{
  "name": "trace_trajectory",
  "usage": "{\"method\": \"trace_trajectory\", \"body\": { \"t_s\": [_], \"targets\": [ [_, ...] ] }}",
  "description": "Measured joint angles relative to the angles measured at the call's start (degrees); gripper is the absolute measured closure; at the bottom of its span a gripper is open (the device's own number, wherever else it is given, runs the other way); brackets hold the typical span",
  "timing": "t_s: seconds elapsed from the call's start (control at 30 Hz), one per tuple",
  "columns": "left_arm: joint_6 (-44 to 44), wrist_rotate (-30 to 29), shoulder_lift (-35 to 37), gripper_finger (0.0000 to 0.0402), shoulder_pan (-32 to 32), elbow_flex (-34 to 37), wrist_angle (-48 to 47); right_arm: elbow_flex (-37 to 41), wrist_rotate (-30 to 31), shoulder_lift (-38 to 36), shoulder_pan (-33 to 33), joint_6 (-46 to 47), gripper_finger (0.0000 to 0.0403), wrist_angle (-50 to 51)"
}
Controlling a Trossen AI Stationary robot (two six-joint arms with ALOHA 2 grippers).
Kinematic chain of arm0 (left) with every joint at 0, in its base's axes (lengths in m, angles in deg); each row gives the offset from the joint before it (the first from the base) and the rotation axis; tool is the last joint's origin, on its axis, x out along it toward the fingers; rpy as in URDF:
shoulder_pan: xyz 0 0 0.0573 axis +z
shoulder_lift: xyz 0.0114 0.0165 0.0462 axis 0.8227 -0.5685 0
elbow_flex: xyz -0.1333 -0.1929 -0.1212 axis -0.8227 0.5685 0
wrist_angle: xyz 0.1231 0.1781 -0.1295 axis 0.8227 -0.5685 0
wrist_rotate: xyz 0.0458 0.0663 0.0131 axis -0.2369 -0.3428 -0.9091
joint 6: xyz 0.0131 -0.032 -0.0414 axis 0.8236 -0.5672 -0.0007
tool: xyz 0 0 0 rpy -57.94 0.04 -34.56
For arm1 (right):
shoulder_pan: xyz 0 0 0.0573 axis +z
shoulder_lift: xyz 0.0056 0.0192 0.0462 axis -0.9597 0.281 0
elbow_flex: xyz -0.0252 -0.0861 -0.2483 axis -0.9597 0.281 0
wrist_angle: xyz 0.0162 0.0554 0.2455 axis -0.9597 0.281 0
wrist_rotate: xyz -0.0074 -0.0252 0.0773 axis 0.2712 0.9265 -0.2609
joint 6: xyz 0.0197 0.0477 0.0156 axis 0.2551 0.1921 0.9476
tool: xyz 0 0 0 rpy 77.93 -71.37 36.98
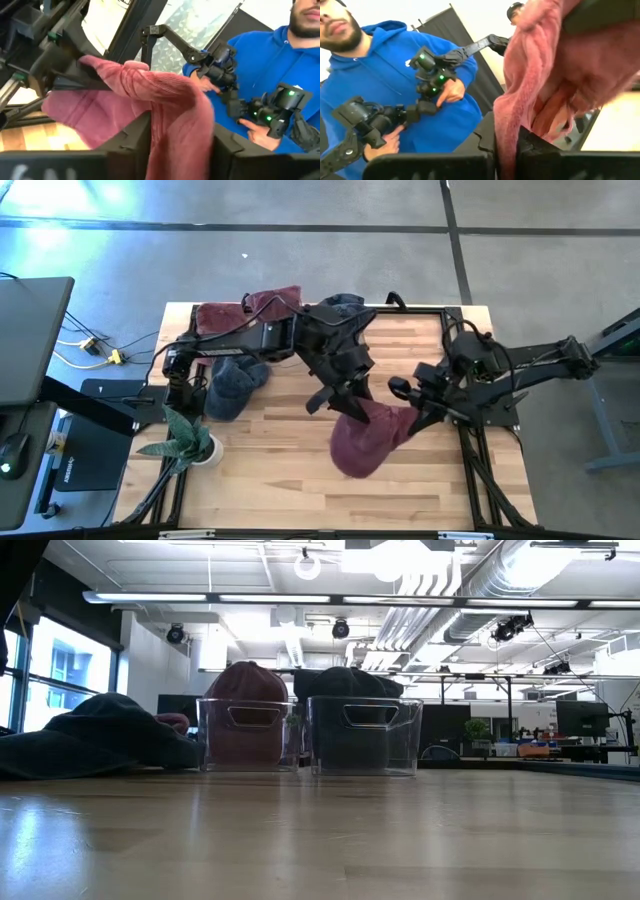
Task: Pick & Place hat
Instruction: Put the bottom red cap into the left bin
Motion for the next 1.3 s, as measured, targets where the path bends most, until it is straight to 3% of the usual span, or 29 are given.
{"method": "trace_trajectory", "body": {
  "t_s": [0.2,0.5,0.97,1.3],
  "targets": [
    [0.53,2.65,0.02,0.0241,-0.02,0.0,-0.25,0.0,-0.22,-0.22,-0.19,0.52,0.0395,1.08],
    [5.26,5.84,0.02,0.0241,-0.73,0.02,-10.18,0.0,-1.25,-2.61,-0.19,2.9,0.0396,0.57],
    [12.78,-2.7,-0.35,0.0241,-1.95,0.02,-9.34,0.0,1.23,-5.18,-0.17,0.14,0.0399,-1.82],
    [7.17,7.58,-4.93,0.0243,-1.95,0.1,-1.05,0.0,2.92,-5.16,-0.21,-1.23,0.0399,-2.49]
  ]
}}
